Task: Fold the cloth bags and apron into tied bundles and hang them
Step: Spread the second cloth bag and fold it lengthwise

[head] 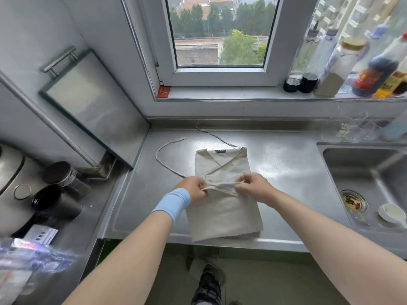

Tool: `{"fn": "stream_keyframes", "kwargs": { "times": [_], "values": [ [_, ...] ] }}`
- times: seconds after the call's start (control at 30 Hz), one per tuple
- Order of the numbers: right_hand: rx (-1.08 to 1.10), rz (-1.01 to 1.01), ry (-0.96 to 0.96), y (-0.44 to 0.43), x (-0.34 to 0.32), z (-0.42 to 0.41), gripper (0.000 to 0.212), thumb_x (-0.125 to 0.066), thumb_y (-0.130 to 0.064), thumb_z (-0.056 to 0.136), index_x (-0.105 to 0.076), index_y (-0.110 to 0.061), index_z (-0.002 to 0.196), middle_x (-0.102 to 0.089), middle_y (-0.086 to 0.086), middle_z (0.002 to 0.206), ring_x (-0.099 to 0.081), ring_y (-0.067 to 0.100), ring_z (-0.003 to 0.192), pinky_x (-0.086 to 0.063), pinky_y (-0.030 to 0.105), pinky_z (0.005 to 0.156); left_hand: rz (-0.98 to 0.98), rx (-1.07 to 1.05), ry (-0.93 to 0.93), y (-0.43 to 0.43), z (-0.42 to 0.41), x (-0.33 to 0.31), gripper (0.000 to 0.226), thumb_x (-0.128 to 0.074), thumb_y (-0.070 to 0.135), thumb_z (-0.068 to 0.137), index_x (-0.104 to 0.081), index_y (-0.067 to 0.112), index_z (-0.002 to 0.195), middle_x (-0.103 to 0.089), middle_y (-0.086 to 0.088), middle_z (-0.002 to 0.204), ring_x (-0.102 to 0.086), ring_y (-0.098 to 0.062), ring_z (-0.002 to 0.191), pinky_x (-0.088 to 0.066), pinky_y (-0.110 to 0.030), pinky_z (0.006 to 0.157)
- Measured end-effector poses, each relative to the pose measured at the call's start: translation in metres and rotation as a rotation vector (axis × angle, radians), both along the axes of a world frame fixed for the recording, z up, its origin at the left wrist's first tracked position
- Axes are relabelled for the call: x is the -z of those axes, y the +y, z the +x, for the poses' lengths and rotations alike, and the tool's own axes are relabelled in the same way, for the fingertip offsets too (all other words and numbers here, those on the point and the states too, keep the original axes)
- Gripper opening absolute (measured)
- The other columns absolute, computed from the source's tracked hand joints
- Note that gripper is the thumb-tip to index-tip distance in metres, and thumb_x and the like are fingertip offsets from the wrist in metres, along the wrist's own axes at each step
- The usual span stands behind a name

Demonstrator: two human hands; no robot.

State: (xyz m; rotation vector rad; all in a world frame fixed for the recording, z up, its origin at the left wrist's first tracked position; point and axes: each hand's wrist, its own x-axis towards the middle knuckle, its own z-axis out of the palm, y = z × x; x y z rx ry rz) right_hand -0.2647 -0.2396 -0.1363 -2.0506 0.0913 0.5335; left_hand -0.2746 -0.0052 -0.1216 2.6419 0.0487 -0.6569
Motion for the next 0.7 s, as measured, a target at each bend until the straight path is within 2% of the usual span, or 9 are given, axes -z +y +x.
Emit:
{"fn": "stream_keyframes", "kwargs": {
  "times": [0.07, 0.13, 0.2, 0.33, 0.5, 0.53, 0.6, 0.67, 0.7],
  "values": [
    [0.118, 0.101, 0.011, 0.001, -0.005, 0.017, 0.025, -0.069, -0.009, 0.084, -0.067, -0.018, 0.108, -0.064, 0.004, 0.088, -0.057, 0.011, 0.066, -0.043, 0.018, 0.057, -0.031, -0.099, -0.131, -0.003, 0.019, -0.006, 0.006, -0.058, 0.031, 0.08, -0.063, 0.031, 0.084, -0.068, 0.004, 0.094, -0.063, -0.022, 0.092, -0.047, -0.025, 0.077],
    [0.162, 0.143, 0.047, 0.002, -0.008, 0.03, 0.045, -0.062, -0.002, 0.083, -0.058, -0.024, 0.122, -0.06, 0.004, 0.096, -0.055, 0.013, 0.072, -0.042, 0.02, 0.06, -0.025, -0.119, -0.171, -0.008, 0.035, -0.005, 0.013, -0.056, 0.029, 0.083, -0.066, 0.028, 0.091, -0.069, 0.003, 0.096, -0.063, -0.023, 0.093, -0.048, -0.026, 0.079],
    [0.149, 0.078, 0.068, 0.0, -0.002, 0.04, 0.057, -0.055, 0.003, 0.082, -0.049, -0.033, 0.126, -0.056, 0.002, 0.1, -0.055, 0.014, 0.075, -0.043, 0.02, 0.058, -0.001, -0.091, -0.142, -0.012, 0.051, -0.001, 0.014, -0.055, 0.028, 0.085, -0.066, 0.027, 0.094, -0.069, 0.001, 0.099, -0.062, -0.025, 0.095, -0.048, -0.027, 0.079],
    [0.122, -0.057, 0.057, -0.003, 0.024, 0.055, 0.062, -0.057, 0.001, 0.081, -0.05, -0.03, 0.134, -0.058, 0.005, 0.11, -0.061, 0.019, 0.086, -0.05, 0.026, 0.063, 0.064, -0.035, -0.137, -0.02, 0.079, 0.01, 0.015, -0.051, 0.034, 0.092, -0.057, 0.025, 0.082, -0.067, -0.003, 0.099, -0.061, -0.028, 0.096, -0.04, -0.027, 0.072],
    [0.0, -0.144, 0.086, -0.008, 0.037, 0.072, 0.093, -0.044, 0.008, 0.077, -0.018, -0.04, 0.152, -0.052, -0.001, 0.124, -0.056, 0.022, 0.105, -0.045, 0.022, 0.077, 0.073, -0.026, -0.14, -0.027, 0.118, 0.03, 0.028, -0.046, 0.04, 0.096, -0.065, 0.019, 0.093, -0.068, -0.003, 0.1, -0.062, -0.028, 0.098, -0.041, -0.028, 0.074],
    [0.001, -0.164, 0.077, -0.009, 0.042, 0.075, 0.093, -0.044, 0.009, 0.076, -0.02, -0.038, 0.152, -0.052, -0.002, 0.125, -0.056, 0.022, 0.107, -0.044, 0.023, 0.081, 0.06, -0.011, -0.113, -0.03, 0.127, 0.036, 0.028, -0.047, 0.041, 0.096, -0.063, 0.018, 0.09, -0.068, -0.004, 0.098, -0.062, -0.029, 0.097, -0.041, -0.028, 0.073],
    [0.043, -0.186, 0.032, -0.011, 0.052, 0.08, 0.075, -0.05, 0.007, 0.077, -0.042, -0.03, 0.143, -0.057, -0.005, 0.12, -0.057, 0.018, 0.105, -0.042, 0.021, 0.082, 0.068, 0.026, -0.103, -0.034, 0.138, 0.044, 0.026, -0.048, 0.042, 0.096, -0.062, 0.021, 0.088, -0.068, -0.005, 0.099, -0.061, -0.03, 0.101, -0.04, -0.031, 0.078],
    [0.137, -0.191, 0.009, -0.009, 0.061, 0.087, 0.035, -0.058, -0.003, 0.083, -0.067, -0.021, 0.112, -0.067, -0.006, 0.104, -0.06, 0.017, 0.097, -0.041, 0.023, 0.075, 0.094, 0.031, -0.202, -0.036, 0.142, 0.055, 0.021, -0.053, 0.041, 0.094, -0.065, 0.027, 0.105, -0.065, -0.001, 0.112, -0.054, -0.028, 0.113, -0.037, -0.034, 0.092],
    [0.177, -0.225, 0.008, -0.008, 0.064, 0.091, 0.018, -0.058, -0.01, 0.087, -0.069, -0.018, 0.098, -0.068, -0.004, 0.095, -0.061, 0.019, 0.092, -0.04, 0.026, 0.072, 0.098, 0.015, -0.288, -0.036, 0.14, 0.062, 0.024, -0.058, 0.038, 0.091, -0.063, 0.029, 0.113, -0.061, 0.001, 0.117, -0.051, -0.026, 0.117, -0.035, -0.035, 0.096]
  ]
}}
